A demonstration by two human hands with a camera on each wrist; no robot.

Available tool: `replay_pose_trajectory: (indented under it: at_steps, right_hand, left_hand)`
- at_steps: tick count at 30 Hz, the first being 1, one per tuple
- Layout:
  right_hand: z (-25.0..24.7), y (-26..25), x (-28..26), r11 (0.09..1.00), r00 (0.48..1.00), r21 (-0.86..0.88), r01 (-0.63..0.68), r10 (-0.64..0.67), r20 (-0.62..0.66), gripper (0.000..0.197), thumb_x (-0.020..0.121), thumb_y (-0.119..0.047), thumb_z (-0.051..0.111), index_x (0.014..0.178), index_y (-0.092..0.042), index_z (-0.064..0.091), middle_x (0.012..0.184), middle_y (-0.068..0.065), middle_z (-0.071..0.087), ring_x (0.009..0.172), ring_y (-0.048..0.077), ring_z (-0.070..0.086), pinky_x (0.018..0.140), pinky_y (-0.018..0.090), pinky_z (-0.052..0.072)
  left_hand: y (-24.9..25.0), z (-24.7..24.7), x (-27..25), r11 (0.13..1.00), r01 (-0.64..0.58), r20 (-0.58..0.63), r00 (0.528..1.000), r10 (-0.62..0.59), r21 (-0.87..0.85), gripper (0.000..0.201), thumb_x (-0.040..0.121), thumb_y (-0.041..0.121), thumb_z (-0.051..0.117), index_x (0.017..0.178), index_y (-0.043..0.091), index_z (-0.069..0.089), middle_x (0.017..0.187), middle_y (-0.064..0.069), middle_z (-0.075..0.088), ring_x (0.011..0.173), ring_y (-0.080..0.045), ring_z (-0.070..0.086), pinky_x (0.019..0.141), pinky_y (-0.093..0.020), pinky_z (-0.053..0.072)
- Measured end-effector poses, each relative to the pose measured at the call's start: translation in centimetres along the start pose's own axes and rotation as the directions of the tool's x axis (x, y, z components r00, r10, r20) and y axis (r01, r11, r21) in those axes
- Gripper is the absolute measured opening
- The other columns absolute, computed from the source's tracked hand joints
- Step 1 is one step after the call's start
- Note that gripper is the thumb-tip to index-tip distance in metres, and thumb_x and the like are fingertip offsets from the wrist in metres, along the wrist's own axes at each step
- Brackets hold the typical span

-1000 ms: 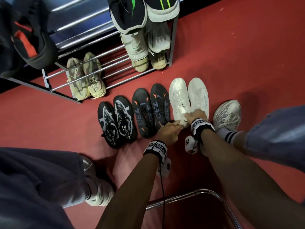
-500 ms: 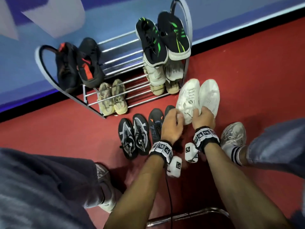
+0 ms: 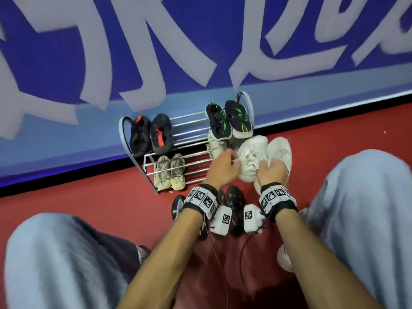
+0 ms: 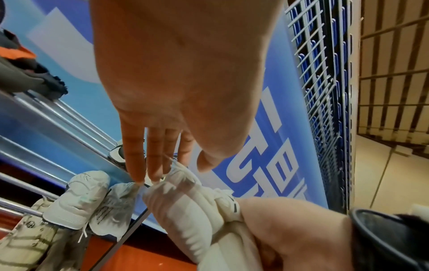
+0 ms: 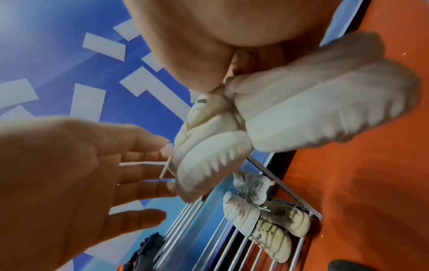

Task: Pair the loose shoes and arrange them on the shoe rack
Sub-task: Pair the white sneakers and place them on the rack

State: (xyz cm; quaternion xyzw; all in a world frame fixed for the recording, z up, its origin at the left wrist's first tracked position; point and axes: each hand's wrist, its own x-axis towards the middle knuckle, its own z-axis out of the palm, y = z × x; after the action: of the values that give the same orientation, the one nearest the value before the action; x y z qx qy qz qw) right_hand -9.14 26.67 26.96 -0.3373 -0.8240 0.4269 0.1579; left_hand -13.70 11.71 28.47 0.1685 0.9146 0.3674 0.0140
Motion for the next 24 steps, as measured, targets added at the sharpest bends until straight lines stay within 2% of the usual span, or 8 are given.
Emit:
replay_pose_trajectory:
  at_steps: [4,7,11,15,18,19,22,24]
  right_hand:
    - [-2.4,-0.8,-1.2,1.000,0.999,0.018,-0.014,0.013,0.030,0.028,0.090,-0.036,0.056,0.079,-0.011,0.057,0.086,0.012,0.062,0.084,0.035,0.061,0.071,0.031,0.041]
    - [-3.8,-2.5,-1.7,0.999,0.996,0.033,0.035,-0.038,0.076,0.035,0.089,-0.036,0.056,0.066,-0.013,0.044,0.072,0.006,0.052,0.071,0.031,0.055,0.064,0.031,0.039]
    - [-6.5,-6.3,-1.6,0.979,0.974,0.040,0.198,-0.201,0.107,0.043,0.090,-0.032,0.059,0.059,-0.011,0.038,0.058,0.004,0.044,0.060,0.030,0.046,0.055,0.032,0.032]
    - [-8.0,-10.0,-1.1,0.905,0.897,0.077,0.419,-0.425,0.123,0.045,0.087,-0.026,0.059,0.055,-0.014,0.030,0.051,0.000,0.032,0.050,0.022,0.032,0.048,0.033,0.021]
    - [-7.8,-11.6,-0.1,0.851,0.834,0.047,0.522,-0.522,0.182,0.044,0.086,-0.031,0.059,0.057,-0.014,0.030,0.052,0.000,0.032,0.050,0.021,0.034,0.049,0.034,0.026]
    - [-7.4,-11.8,0.5,0.836,0.815,0.037,0.548,-0.543,0.203,0.044,0.086,-0.033,0.059,0.058,-0.013,0.032,0.053,0.000,0.034,0.051,0.022,0.036,0.050,0.034,0.029]
    - [-5.5,-12.0,2.3,0.807,0.768,0.054,0.588,-0.578,0.276,0.044,0.088,-0.035,0.060,0.059,-0.010,0.039,0.054,0.002,0.040,0.053,0.022,0.040,0.052,0.035,0.034]
    - [-3.6,-12.3,2.8,0.794,0.744,0.047,0.606,-0.587,0.319,0.045,0.088,-0.037,0.061,0.059,-0.010,0.039,0.054,0.002,0.040,0.052,0.020,0.039,0.051,0.034,0.032]
  left_hand:
    - [2.1,-1.4,-1.4,0.996,-0.043,0.103,0.994,0.035,0.076,0.020,0.095,0.035,0.053,0.106,0.019,0.057,0.108,-0.002,0.062,0.095,-0.021,0.060,0.085,-0.037,0.050]
    - [3.9,-3.2,-1.8,0.988,-0.078,0.074,0.995,0.068,0.135,0.027,0.096,0.042,0.050,0.106,0.017,0.056,0.109,-0.004,0.059,0.097,-0.023,0.060,0.086,-0.039,0.050]
    - [5.6,-7.0,-1.4,0.993,-0.039,0.022,0.999,0.037,0.113,0.044,0.095,0.049,0.052,0.121,0.015,0.047,0.108,-0.003,0.059,0.094,-0.022,0.061,0.080,-0.038,0.050]
    - [5.9,-10.4,-0.2,0.993,0.119,0.026,0.992,-0.120,0.013,0.062,0.092,0.061,0.052,0.125,0.010,0.044,0.112,0.001,0.058,0.101,-0.022,0.062,0.079,-0.034,0.049]
    - [4.6,-12.0,1.6,0.968,0.228,0.044,0.974,-0.224,-0.102,0.075,0.083,0.065,0.064,0.130,0.009,0.043,0.120,0.000,0.061,0.103,-0.017,0.063,0.085,-0.033,0.052]
    - [3.9,-12.3,2.1,0.960,0.242,0.046,0.970,-0.238,-0.141,0.077,0.080,0.066,0.067,0.128,0.010,0.044,0.121,0.000,0.062,0.102,-0.015,0.063,0.083,-0.032,0.054]
    - [2.2,-12.7,2.4,0.943,0.265,0.072,0.964,-0.256,-0.199,0.066,0.087,0.051,0.071,0.126,0.009,0.039,0.112,0.002,0.059,0.090,-0.010,0.060,0.066,-0.021,0.047]
    - [0.5,-12.4,2.5,0.940,0.271,0.084,0.962,-0.259,-0.206,0.061,0.091,0.047,0.067,0.126,0.008,0.036,0.117,-0.001,0.060,0.089,-0.008,0.060,0.066,-0.022,0.049]
